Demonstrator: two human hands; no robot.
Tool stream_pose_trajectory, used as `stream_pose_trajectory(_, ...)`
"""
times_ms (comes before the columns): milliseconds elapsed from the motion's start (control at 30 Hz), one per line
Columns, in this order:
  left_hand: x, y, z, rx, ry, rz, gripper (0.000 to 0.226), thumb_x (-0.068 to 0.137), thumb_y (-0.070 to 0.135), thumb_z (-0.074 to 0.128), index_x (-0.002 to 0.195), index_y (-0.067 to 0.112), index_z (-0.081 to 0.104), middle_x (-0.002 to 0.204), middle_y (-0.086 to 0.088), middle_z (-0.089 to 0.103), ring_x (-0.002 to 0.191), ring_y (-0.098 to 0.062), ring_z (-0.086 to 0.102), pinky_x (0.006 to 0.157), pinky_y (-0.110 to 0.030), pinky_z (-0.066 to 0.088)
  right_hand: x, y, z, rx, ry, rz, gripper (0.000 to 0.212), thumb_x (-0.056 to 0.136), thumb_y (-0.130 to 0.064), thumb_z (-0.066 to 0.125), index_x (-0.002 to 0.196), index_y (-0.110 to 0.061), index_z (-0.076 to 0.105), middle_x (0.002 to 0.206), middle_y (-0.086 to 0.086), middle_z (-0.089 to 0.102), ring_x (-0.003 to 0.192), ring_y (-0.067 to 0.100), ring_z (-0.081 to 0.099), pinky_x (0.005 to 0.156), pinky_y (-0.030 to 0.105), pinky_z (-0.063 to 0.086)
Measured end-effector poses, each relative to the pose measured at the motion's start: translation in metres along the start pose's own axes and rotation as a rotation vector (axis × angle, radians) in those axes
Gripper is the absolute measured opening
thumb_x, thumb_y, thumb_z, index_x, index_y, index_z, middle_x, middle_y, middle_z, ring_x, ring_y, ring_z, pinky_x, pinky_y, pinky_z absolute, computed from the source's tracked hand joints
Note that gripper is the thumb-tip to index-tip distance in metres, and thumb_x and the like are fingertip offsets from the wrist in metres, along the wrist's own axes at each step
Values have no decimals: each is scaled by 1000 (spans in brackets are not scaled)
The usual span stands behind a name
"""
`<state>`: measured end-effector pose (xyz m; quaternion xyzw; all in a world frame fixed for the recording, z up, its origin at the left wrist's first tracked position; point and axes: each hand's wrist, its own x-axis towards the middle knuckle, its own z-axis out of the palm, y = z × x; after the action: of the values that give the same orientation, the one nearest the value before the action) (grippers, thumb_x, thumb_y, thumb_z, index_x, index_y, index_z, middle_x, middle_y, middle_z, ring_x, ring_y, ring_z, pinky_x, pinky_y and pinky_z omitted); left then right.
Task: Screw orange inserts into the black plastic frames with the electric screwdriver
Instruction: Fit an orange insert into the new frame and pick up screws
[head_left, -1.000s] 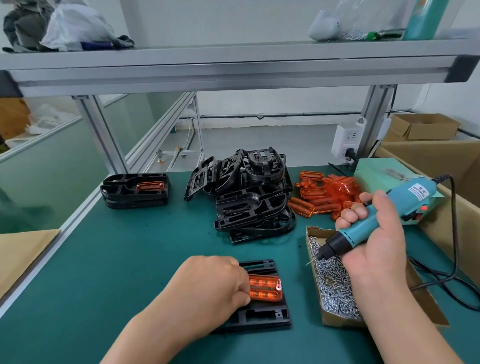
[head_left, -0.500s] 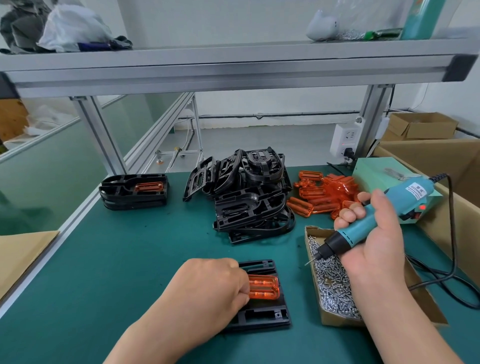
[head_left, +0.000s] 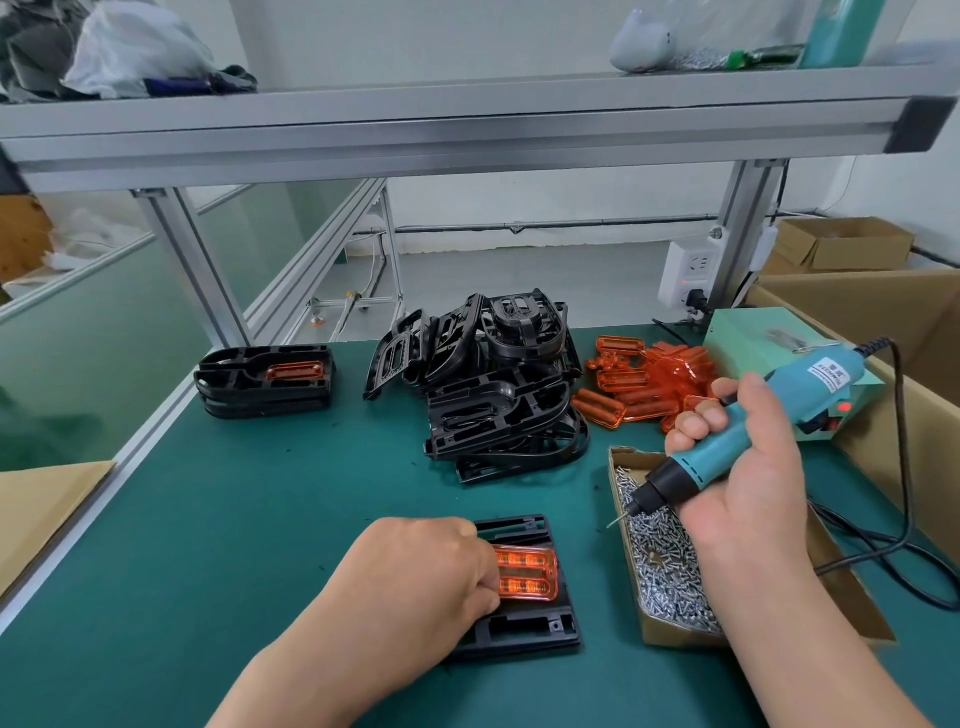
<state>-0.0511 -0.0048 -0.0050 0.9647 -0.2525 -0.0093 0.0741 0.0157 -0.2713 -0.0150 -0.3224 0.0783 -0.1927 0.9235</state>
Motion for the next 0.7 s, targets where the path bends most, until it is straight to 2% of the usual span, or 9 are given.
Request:
stream_pose_trajectory(167, 0, 0, 2, -16, 21, -2, 27, 103, 54, 46, 109, 37, 66, 106, 15, 63, 95, -9, 60, 83, -27, 48, -1, -1, -1, -1, -4, -5, 19, 104, -32, 65, 97, -15, 60, 72, -4, 47, 61, 11, 49, 58, 22, 48)
stream_pose_trajectory(333, 1, -2, 1, -121, 59, -29, 24, 101, 56, 51, 108, 39, 66, 99, 18, 61, 94, -6, 57, 80, -20, 44, -1, -1, 1, 5, -5, -5, 19, 104, -32, 64, 97, -16, 59, 72, -4, 46, 62, 10, 47, 58, 22, 46)
stream_pose_trajectory(467, 5, -6, 2, -166, 110, -40, 20, 104, 50, 51, 117, 44, 65, 88, 23, 53, 89, -3, 54, 74, -14, 39, -1, -1, 0, 11, -6, -5, 19, 104, -32, 64, 98, -16, 58, 72, -4, 46, 63, 11, 47, 58, 22, 46)
stream_pose_trajectory(600, 13, -8, 2, -172, 88, -18, 26, 105, 47, 53, 128, 47, 64, 94, 23, 54, 99, -4, 57, 81, -20, 43, -1, 0, 0, 7, -9, -1, 19, 104, -32, 64, 97, -15, 60, 72, -3, 47, 62, 11, 48, 58, 22, 47)
stream_pose_trajectory(700, 20, -4, 1, -155, 33, 35, 29, 103, 50, 55, 130, 46, 63, 91, 22, 51, 92, -3, 54, 79, -22, 43, -2, 1, 0, 2, -9, 6, 19, 104, -33, 65, 97, -16, 61, 71, -3, 48, 61, 11, 50, 57, 22, 48)
